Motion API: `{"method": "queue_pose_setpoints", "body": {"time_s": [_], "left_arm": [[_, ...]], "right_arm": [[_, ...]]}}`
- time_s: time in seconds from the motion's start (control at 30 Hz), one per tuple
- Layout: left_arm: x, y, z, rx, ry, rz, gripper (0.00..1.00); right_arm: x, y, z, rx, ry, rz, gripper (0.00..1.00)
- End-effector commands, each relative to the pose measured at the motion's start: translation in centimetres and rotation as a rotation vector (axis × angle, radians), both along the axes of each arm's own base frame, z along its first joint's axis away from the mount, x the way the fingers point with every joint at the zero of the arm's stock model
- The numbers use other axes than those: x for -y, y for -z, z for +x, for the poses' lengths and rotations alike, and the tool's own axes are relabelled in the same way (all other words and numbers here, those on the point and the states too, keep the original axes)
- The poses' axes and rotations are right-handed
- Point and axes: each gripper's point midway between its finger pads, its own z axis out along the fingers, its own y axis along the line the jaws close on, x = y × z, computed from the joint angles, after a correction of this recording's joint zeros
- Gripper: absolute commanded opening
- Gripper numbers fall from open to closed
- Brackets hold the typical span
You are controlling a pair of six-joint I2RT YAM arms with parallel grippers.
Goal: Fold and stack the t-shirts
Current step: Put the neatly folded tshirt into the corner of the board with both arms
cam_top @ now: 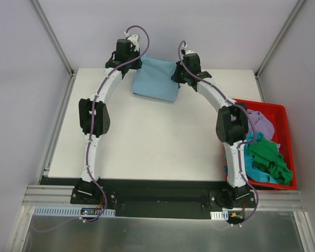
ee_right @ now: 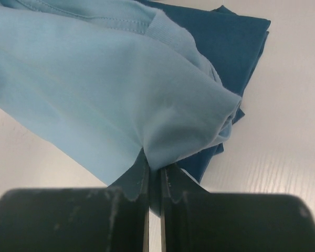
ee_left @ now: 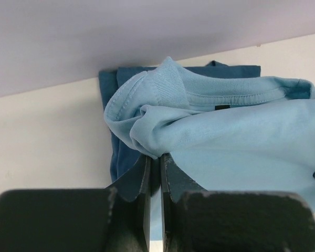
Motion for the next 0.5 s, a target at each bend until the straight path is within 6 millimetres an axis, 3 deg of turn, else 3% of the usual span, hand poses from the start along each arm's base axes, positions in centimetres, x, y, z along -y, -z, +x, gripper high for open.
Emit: {"method": "queue_pose_setpoints", "body": {"time_s": [0.0,0.23,0.47], "left_arm": [[-1.4,-3.8,3.8,0.194,-0.027,0.006,0.0],[-0.9,-2.0,5.8,0.25,-0.005,-0.024,0.0],[-1.3,-1.6,7.4,0.294,-0.029,-0.122,0.0]], "right_arm": [[-0.1,-0.9,2.6,0.035,0.002,0.063,0.0],[0.6,-0.1,4.3,0.053,0.04,0.055,0.0],[1.8,1.1,6.3,0.067,0.071,0.11,0.0]]}}
